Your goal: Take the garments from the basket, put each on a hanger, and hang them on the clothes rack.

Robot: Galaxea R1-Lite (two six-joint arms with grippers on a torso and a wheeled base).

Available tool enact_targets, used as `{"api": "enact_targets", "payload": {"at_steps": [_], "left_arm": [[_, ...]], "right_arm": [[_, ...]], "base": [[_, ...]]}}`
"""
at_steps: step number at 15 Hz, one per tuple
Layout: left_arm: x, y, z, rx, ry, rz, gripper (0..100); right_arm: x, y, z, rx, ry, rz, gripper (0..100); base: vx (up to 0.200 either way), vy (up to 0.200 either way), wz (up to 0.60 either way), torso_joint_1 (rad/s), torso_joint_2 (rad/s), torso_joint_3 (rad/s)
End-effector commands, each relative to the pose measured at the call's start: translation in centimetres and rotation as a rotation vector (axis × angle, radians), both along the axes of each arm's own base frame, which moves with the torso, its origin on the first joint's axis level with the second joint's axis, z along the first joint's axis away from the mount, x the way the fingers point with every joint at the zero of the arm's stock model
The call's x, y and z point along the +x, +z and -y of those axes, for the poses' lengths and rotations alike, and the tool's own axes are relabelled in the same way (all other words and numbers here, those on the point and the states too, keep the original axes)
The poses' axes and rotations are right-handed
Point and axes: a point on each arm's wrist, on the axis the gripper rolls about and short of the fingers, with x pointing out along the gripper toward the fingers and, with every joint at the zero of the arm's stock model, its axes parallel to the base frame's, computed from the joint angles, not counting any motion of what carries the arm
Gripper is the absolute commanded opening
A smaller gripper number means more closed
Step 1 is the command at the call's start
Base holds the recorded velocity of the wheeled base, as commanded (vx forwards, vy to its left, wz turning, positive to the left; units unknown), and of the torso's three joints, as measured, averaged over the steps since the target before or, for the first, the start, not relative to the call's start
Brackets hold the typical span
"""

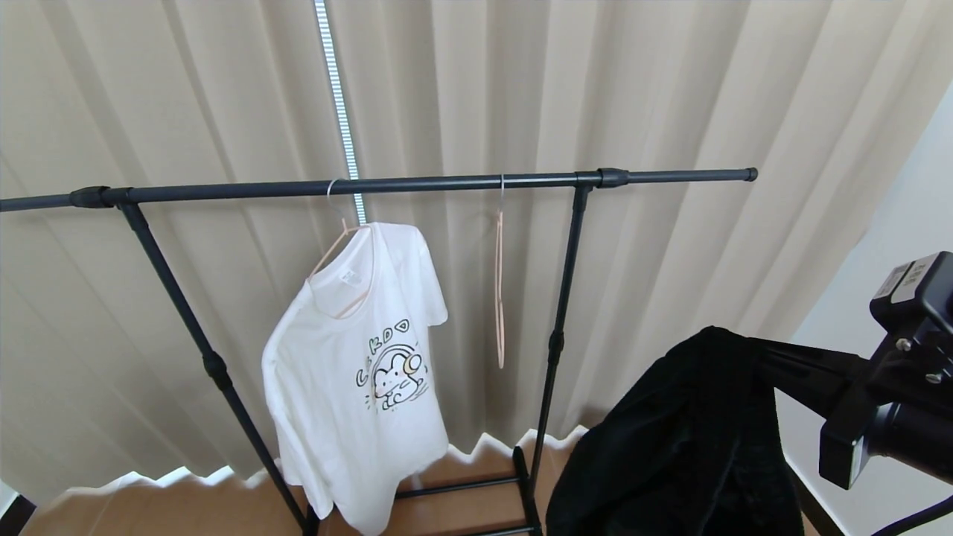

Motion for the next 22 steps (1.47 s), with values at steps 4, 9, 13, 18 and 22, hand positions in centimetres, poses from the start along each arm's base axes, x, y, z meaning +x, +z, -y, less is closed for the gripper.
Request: {"api": "enact_targets", "payload": {"at_steps": [4,9,13,18,22], "left_arm": [[0.0,0.0,0.0,-0.001,0.0,0.0,100],[0.0,0.0,0.0,0.002,0.0,0.0,100],[0.1,0.1,0.0,0.044,-0.002,-0.024,100],[4.3,5.8,0.1,-0.183,-0.011,-0.286,100],[10.9,10.5,2.8,-0.265,-0.239,-0.5,100]], "right_arm": [[0.0,-0.1,0.0,-0.002,0.0,-0.003,0],[-0.1,0.1,0.1,0.0,-0.001,0.005,0],[0.1,0.3,0.1,-0.013,-0.055,0.015,0],[3.0,1.0,-1.8,0.121,-0.163,-0.087,0],[4.4,3.7,-2.7,0.268,-0.271,-0.259,0]], "base": [[0.0,0.0,0.45,0.002,0.0,0.002],[0.0,0.0,0.0,0.0,0.0,0.0],[0.0,0.0,0.0,0.0,0.0,0.0],[0.0,0.0,0.0,0.0,0.0,0.0],[0.0,0.0,0.0,0.0,0.0,0.0]]}}
